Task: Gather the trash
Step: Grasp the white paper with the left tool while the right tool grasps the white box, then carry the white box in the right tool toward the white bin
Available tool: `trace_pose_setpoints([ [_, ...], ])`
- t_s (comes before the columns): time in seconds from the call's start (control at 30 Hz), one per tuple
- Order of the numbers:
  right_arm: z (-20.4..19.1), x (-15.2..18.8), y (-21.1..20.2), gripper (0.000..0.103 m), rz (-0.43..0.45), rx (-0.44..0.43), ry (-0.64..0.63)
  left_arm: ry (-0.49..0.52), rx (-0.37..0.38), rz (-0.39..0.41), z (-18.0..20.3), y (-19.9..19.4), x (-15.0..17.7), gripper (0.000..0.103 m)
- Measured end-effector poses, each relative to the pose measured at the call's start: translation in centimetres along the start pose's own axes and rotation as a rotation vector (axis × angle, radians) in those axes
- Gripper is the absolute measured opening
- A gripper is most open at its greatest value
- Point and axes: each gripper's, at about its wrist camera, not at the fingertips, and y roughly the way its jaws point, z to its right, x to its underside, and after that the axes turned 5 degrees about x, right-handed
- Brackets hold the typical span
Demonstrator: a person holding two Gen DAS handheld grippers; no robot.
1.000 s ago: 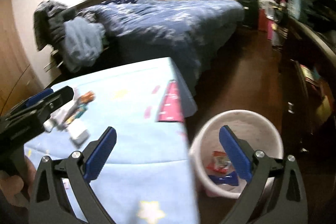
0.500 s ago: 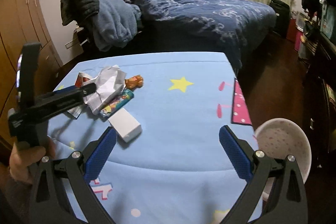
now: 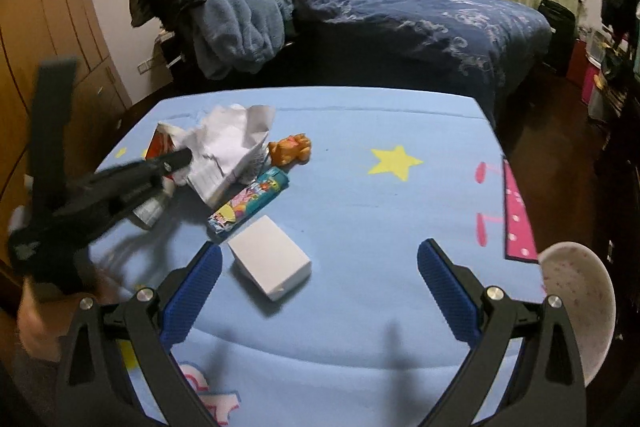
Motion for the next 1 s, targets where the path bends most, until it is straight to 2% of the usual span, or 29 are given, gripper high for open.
trace_pose_setpoints([
  [0.23, -1.8, -0.1, 1.7, 0.097, -0.012, -0.019, -0.054, -0.023, 0.016, 0.059, -0.9, -2.8, -0.5, 0.004],
  [0.37, -2.7, -0.1, 3.0, 0.088, -0.034, -0.017, -0.078, -0.019, 0.016, 0.078, -1.2, -3.8, -0.5, 0.004],
  [0.5, -3.1, 0.0, 4.1, 0.087, -0.055, -0.009, -0.085, -0.006, 0.014, 0.089, -1.2, -4.2, -0.6, 0.004],
  [0.63, -3.2, 0.2, 4.7, 0.075, -0.076, -0.010, -0.091, -0.009, 0.017, 0.092, -1.2, -4.4, -0.5, 0.004],
  [0.7, -3.0, 0.2, 4.6, 0.065, -0.069, -0.010, -0.085, -0.009, 0.016, 0.092, -1.2, -4.5, -0.5, 0.004],
  [0.73, -3.0, 0.2, 4.6, 0.056, -0.068, -0.015, -0.083, -0.010, 0.015, 0.092, -1.2, -4.5, -0.5, 0.004],
  [1.0, -2.3, 0.5, 3.5, 0.056, -0.053, -0.026, -0.064, -0.009, 0.000, 0.097, -1.2, -5.2, -0.6, 0.004],
])
